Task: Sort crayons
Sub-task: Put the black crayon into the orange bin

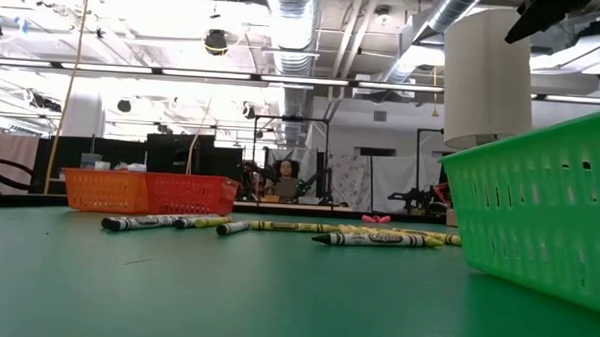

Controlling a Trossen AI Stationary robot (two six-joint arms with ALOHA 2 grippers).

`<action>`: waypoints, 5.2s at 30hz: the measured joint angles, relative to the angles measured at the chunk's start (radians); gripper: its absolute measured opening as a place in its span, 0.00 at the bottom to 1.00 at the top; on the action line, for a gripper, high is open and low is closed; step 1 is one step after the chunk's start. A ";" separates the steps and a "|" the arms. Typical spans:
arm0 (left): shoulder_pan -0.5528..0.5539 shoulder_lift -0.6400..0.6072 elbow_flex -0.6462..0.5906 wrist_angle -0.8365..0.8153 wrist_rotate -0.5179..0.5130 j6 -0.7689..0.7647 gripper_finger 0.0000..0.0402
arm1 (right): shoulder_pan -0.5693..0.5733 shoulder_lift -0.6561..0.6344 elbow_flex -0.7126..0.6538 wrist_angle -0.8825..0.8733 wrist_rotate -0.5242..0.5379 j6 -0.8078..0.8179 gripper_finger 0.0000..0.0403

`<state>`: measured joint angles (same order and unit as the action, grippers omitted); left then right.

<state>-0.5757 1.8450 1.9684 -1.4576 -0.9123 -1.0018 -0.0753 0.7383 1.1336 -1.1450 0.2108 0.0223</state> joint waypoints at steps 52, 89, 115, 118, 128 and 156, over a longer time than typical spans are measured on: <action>0.339 -0.402 -1.245 1.050 0.360 -0.346 0.42 | 0.000 -0.001 0.000 0.001 0.001 -0.024 0.17; 0.332 -0.242 -1.244 1.117 0.471 -0.327 0.03 | 0.000 -0.001 0.000 0.001 0.001 -0.023 0.17; 0.311 -0.430 -0.986 0.793 0.393 -0.254 0.01 | 0.000 -0.001 0.000 0.001 0.001 -0.023 0.17; 0.328 -0.516 -0.984 0.663 0.367 -0.303 0.01 | 0.000 -0.001 0.000 0.001 0.001 -0.023 0.17; 0.438 -0.706 -0.984 0.379 0.260 -0.370 0.01 | 0.000 -0.001 0.000 0.001 0.003 -0.023 0.17; 0.849 -0.711 -1.123 0.524 0.356 -0.082 0.01 | 0.000 -0.001 0.000 0.001 0.042 -0.034 0.17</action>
<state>0.2734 1.1343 0.8455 -0.9338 -0.5564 -1.0837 -0.0756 0.7372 1.1336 -1.1445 0.2523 -0.0113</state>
